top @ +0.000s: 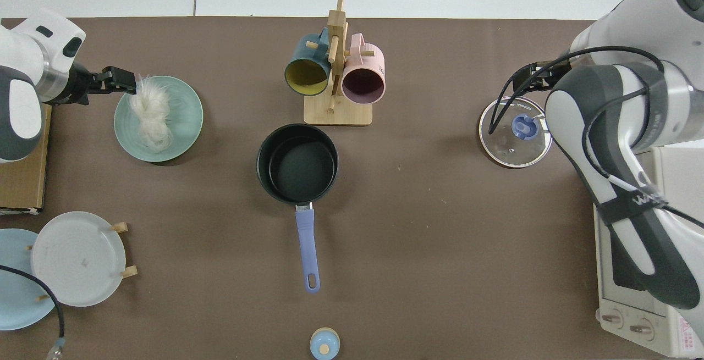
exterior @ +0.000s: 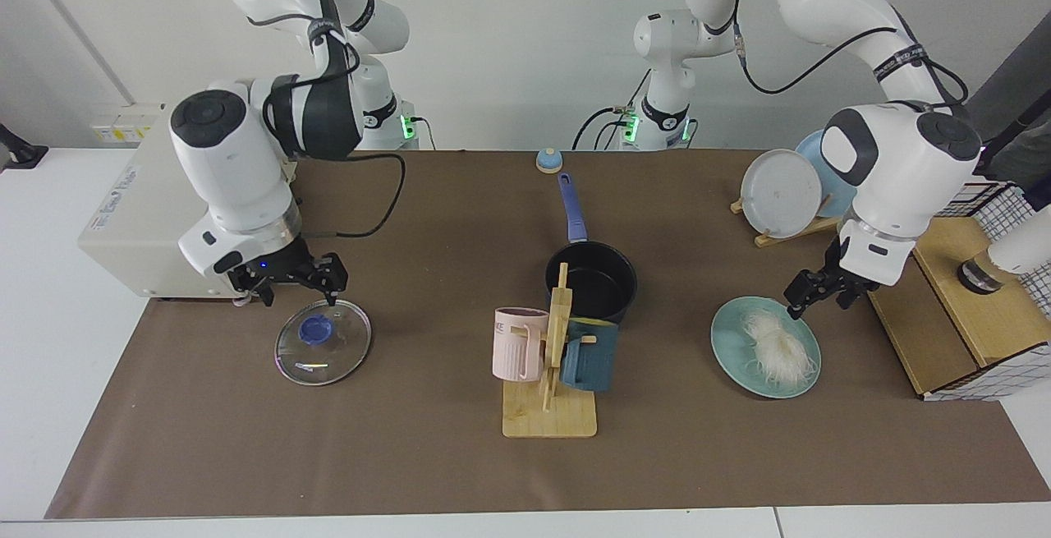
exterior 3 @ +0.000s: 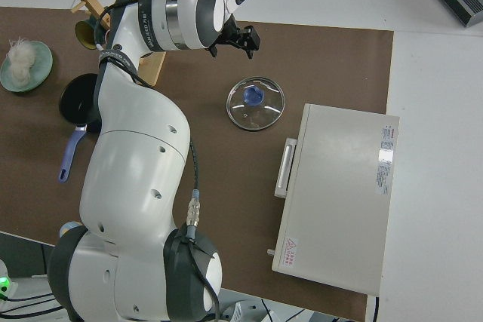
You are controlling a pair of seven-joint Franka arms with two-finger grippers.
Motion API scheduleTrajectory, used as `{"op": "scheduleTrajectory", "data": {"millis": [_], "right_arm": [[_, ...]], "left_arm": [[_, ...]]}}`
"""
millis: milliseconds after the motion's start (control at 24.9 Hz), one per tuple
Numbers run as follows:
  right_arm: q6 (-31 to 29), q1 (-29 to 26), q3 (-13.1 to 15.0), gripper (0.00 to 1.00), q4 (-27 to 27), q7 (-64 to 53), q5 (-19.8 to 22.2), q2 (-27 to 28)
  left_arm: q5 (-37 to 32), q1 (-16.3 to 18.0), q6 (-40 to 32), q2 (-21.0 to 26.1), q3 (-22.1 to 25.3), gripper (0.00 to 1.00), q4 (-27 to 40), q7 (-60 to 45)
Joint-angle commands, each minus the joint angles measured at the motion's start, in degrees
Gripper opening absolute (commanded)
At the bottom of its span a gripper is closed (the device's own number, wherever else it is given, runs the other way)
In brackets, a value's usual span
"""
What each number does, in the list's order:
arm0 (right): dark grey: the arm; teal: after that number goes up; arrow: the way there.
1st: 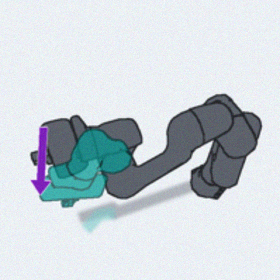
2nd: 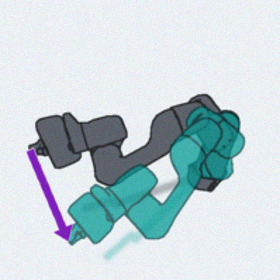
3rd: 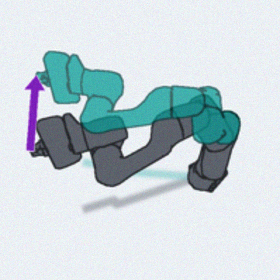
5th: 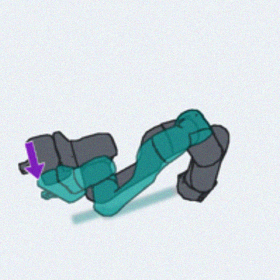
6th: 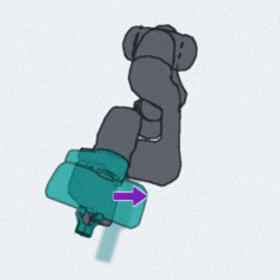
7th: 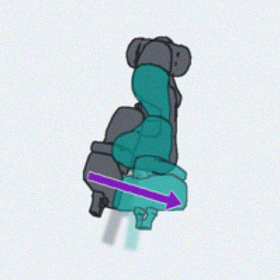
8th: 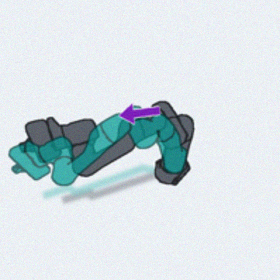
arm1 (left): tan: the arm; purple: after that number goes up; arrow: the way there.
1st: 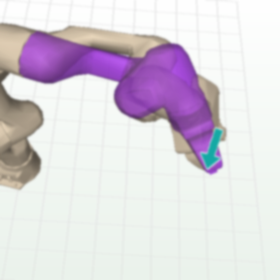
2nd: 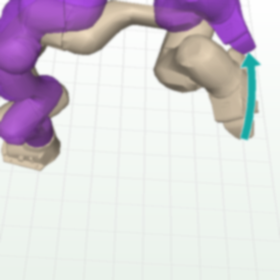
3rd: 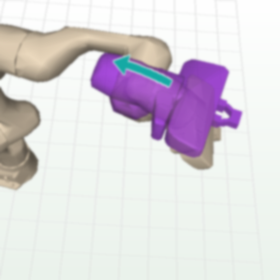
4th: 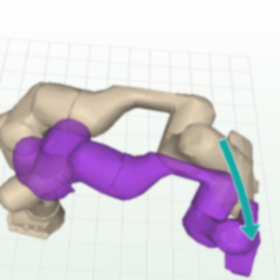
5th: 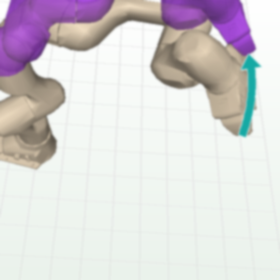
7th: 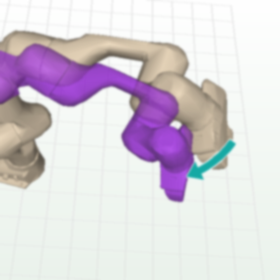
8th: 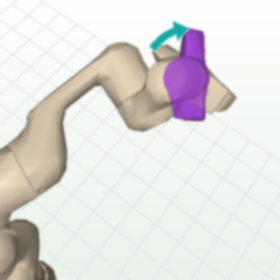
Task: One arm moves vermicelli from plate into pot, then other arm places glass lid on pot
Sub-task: 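Reach the left gripper to the vermicelli while the right gripper reaches the lid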
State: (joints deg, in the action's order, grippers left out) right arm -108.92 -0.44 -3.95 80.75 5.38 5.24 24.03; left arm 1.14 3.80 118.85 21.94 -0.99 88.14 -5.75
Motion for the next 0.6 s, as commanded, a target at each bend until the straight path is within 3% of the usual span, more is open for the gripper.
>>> {"op": "scheduleTrajectory", "data": {"millis": [0, 361, 562], "right_arm": [[-10.25, -3.42, -0.79, 0.99, 8.97, -2.31, 0.65, 0.31], [-12.90, -3.34, -0.79, 0.99, 12.41, -1.52, 0.56, 2.86], [-15.35, -3.95, -0.79, 0.99, 13.90, -2.31, 0.65, 4.01]], "left_arm": [[-1.93, -0.73, 4.54, 6.34, -0.76, 1.00, -0.78, -0.14], [-4.21, -0.55, 13.60, 9.52, -0.94, 1.00, 1.60, 0.39], [-5.54, -0.47, 14.48, 10.84, -0.94, 1.00, 1.68, 0.39]]}}
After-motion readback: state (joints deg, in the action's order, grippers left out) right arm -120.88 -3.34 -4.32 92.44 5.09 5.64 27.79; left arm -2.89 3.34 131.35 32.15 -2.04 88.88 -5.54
